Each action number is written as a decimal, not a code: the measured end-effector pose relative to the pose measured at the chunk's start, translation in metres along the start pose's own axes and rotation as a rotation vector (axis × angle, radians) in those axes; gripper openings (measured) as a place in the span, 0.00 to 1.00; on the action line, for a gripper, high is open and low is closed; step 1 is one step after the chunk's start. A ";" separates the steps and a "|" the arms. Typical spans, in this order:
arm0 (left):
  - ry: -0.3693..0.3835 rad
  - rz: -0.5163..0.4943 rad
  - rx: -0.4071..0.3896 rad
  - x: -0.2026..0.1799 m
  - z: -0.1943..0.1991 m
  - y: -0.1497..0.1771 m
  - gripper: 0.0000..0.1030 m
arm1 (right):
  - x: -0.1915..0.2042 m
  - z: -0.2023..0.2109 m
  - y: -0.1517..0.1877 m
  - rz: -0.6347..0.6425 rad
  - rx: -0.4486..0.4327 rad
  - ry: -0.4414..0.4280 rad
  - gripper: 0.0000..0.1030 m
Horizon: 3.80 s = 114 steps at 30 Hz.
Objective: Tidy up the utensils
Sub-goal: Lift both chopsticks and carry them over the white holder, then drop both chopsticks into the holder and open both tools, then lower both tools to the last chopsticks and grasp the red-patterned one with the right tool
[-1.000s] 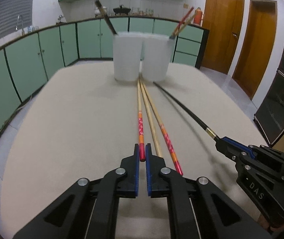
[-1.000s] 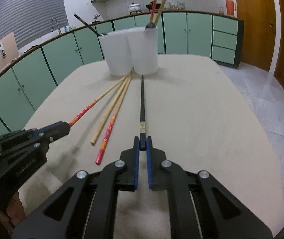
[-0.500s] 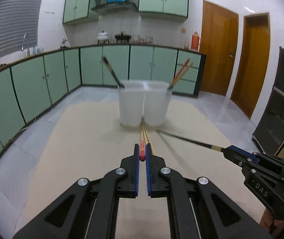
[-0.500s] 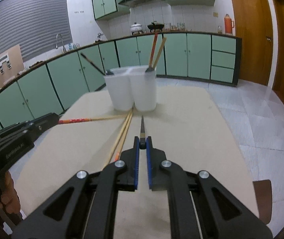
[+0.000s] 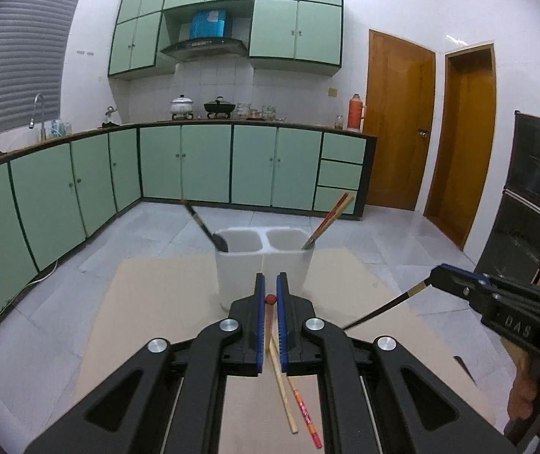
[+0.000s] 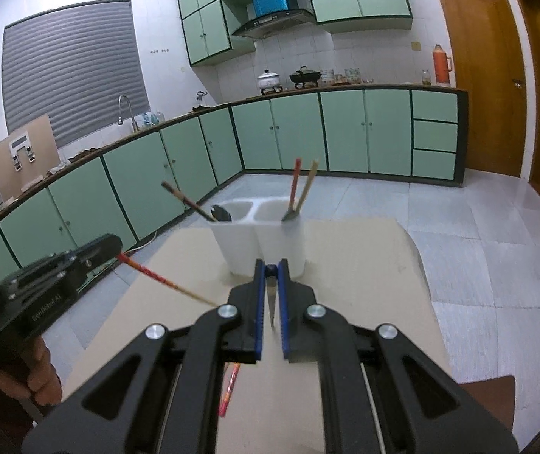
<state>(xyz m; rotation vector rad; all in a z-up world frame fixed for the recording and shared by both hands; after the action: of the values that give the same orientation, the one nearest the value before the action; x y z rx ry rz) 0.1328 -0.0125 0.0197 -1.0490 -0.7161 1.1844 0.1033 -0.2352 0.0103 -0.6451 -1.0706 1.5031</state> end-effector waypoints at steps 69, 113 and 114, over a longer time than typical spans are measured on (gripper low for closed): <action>-0.071 -0.011 -0.064 0.043 -0.159 -0.117 0.14 | -0.025 -0.143 -0.148 0.004 -0.042 -0.029 0.24; -0.169 0.015 0.193 0.046 -0.022 0.115 0.71 | 0.028 -0.059 0.130 0.021 0.112 0.061 0.77; -0.170 0.012 0.199 0.047 -0.022 0.118 0.70 | 0.030 -0.061 0.134 0.019 0.128 0.052 0.75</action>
<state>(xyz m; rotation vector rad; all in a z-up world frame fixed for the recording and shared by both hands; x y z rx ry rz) 0.1196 0.0310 -0.1005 -0.7943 -0.7078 1.3373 0.0871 -0.1850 -0.1301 -0.6026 -0.9238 1.5491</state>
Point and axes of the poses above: each gripper's, at about its wrist camera, not at the fingertips, and z roughly against the way its jaws point, x to its left, y to its underside, the point moved 4 cm from there along -z, roughly the way its jaws point, and after that the axes turned 3 degrees about -x, right-handed, at the moved point
